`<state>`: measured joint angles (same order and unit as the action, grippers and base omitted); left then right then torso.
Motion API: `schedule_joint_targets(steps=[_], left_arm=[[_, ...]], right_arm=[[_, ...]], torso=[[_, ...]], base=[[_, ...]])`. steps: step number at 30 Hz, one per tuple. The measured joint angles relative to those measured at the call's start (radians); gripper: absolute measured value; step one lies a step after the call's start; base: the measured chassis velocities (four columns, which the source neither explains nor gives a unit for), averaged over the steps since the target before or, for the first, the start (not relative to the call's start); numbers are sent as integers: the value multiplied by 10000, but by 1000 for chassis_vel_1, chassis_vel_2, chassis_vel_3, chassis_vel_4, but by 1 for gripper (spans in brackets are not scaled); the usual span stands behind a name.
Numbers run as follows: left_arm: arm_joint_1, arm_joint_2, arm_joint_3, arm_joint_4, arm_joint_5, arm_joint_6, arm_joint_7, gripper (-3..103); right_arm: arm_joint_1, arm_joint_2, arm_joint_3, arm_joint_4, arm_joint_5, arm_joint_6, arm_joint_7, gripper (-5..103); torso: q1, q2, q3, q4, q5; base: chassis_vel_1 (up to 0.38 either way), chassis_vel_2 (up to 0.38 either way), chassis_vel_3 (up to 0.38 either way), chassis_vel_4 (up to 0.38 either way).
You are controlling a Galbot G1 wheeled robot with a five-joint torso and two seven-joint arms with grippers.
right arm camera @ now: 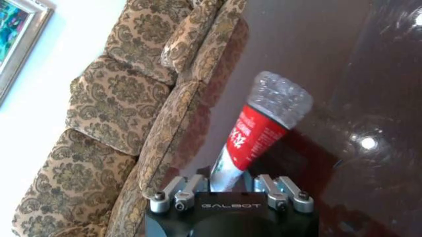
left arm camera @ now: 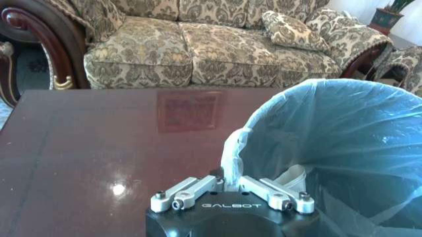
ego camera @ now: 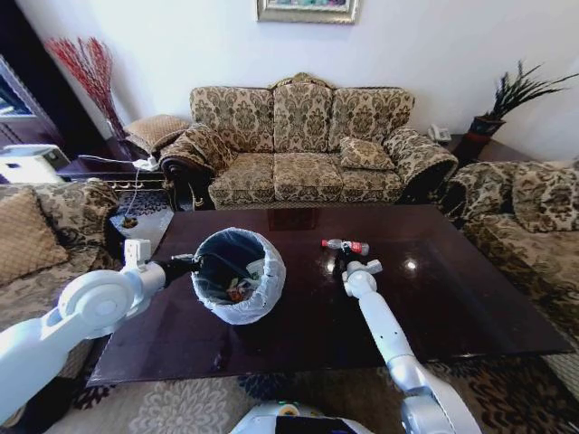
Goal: Move to the front of the table and place the trash on the table into the trash bin.
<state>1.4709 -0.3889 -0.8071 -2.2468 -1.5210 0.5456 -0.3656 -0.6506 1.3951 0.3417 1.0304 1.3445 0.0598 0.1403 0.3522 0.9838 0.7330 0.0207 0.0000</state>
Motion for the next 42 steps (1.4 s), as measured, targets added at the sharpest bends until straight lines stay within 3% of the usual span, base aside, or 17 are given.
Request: schedule_joint_targets(steps=[5, 9, 14, 17, 20, 22, 24, 25, 28, 34, 42], left_arm=[[-25, 85, 0, 10, -20, -21, 11, 0], [-29, 135, -4, 26, -31, -28, 12, 0], [-29, 186, -14, 15, -60, -32, 12, 0], [-35, 314, -68, 23, -276, -7, -52, 0], [-185, 700, -158, 217, -675, 149, -195, 0], [-230, 816, -186, 275, -799, 234, -246, 0], [-344, 1111, -237, 417, -1183, 634, -410, 0], [-344, 1111, -237, 417, -1183, 634, -410, 0], [-373, 1296, -250, 553, -1438, 882, -515, 0], [-416, 1236, -253, 573, -1745, 897, -660, 0], [-396, 1008, -301, 278, -1838, 838, -680, 0]], right_arm=[[2, -26, 184, -130, 277, -70, 3, 12], [-84, -45, 218, -38, 430, -116, 20, 2], [-402, -90, 176, 632, 371, -62, 58, 0], [-884, -159, -35, 2081, -94, -12, 81, 0], [-1648, -123, -577, 5359, -1796, -189, -131, 0], [-1764, -116, -755, 6132, -2192, -253, -244, 0], [-1972, -244, -1581, 8338, -3522, -528, -769, 0], [-1972, -244, -1581, 8338, -3522, -528, -769, 0], [-1897, -647, -2903, 10207, -5015, -658, -1722, 0], [-1882, -947, -4245, 11186, -5863, -896, -2478, 0], [-2387, -1076, -5091, 10519, -7517, -891, -3307, -2]], torso=[[-3, 1, -1, -1, 1], [-2, 1, -1, 0, -2], [-1, 1, 0, 0, 0], [0, 1, 0, -2, -1], [-2, 2, -1, -2, -1], [-2, 2, -1, 2, -2], [-2, 2, -1, 2, -2], [-2, 2, -1, 2, -2], [-3, 3, -1, 1, -4], [-3, 3, -2, 0, -2], [-3, 3, -1, -1, 1]], base=[[0, 0, 0, 0], [0, 0, 0, 0], [0, 0, 0, 0], [0, 0, 0, 0], [0, 0, 0, 0], [0, 0, 0, 0], [0, 0, 0, 0], [0, 0, 0, 0], [0, 0, 0, 0], [0, 0, 0, 0], [0, 0, 0, 0]])
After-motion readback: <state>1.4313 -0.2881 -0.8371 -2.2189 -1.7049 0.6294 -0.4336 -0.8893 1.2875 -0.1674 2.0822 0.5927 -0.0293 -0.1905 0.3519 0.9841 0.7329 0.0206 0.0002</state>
